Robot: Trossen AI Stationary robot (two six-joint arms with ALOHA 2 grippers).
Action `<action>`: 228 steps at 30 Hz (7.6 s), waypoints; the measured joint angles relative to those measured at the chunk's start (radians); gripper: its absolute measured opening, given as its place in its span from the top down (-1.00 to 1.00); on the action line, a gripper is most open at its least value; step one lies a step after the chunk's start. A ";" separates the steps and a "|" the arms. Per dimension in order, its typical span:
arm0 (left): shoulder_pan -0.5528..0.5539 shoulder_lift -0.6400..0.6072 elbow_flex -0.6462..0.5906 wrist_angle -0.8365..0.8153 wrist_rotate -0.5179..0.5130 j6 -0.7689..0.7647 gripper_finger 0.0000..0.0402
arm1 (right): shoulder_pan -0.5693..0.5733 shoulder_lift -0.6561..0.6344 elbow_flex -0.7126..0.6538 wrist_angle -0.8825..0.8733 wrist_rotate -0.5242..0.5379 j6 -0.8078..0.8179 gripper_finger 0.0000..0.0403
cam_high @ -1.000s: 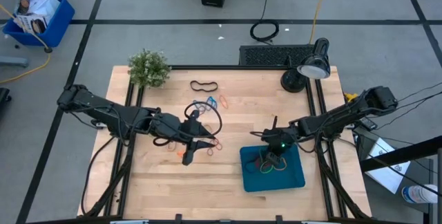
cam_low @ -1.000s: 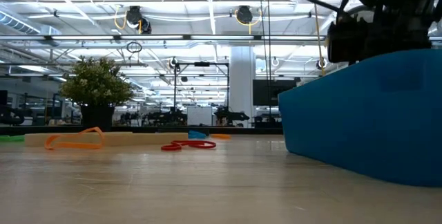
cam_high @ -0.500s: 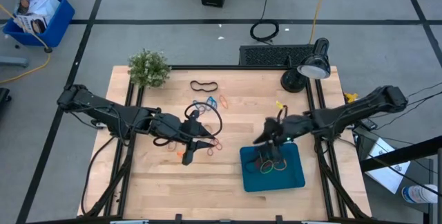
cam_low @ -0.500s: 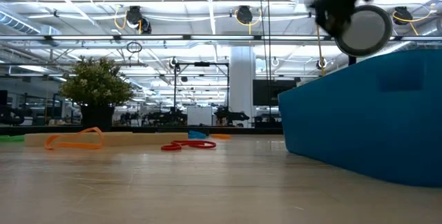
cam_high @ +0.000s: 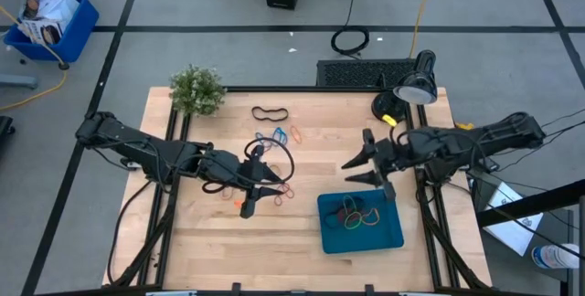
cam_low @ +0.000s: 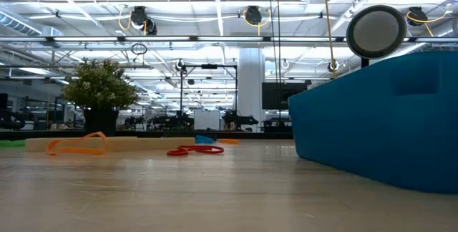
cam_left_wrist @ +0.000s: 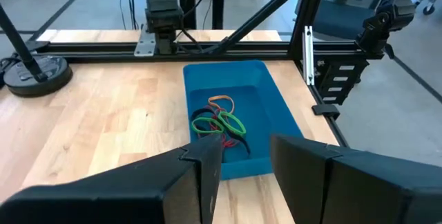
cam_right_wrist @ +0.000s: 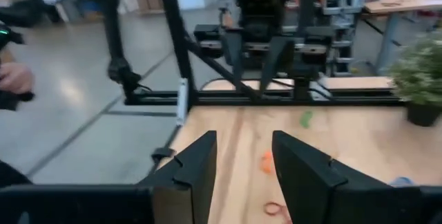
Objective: Pick and place rubber bands into bin
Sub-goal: Put the red rubber band into the blue bin
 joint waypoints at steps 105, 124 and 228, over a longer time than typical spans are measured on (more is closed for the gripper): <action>0.186 0.603 0.000 -0.117 0.087 0.332 0.81 | -0.058 0.079 0.051 -0.136 0.086 0.050 0.35; 0.158 0.604 0.002 -0.173 0.063 0.230 0.56 | -0.058 0.079 0.051 -0.136 0.086 0.050 0.35; 0.053 0.375 0.000 0.768 0.133 -0.076 1.00 | -0.057 0.021 0.050 -0.187 0.085 0.221 0.35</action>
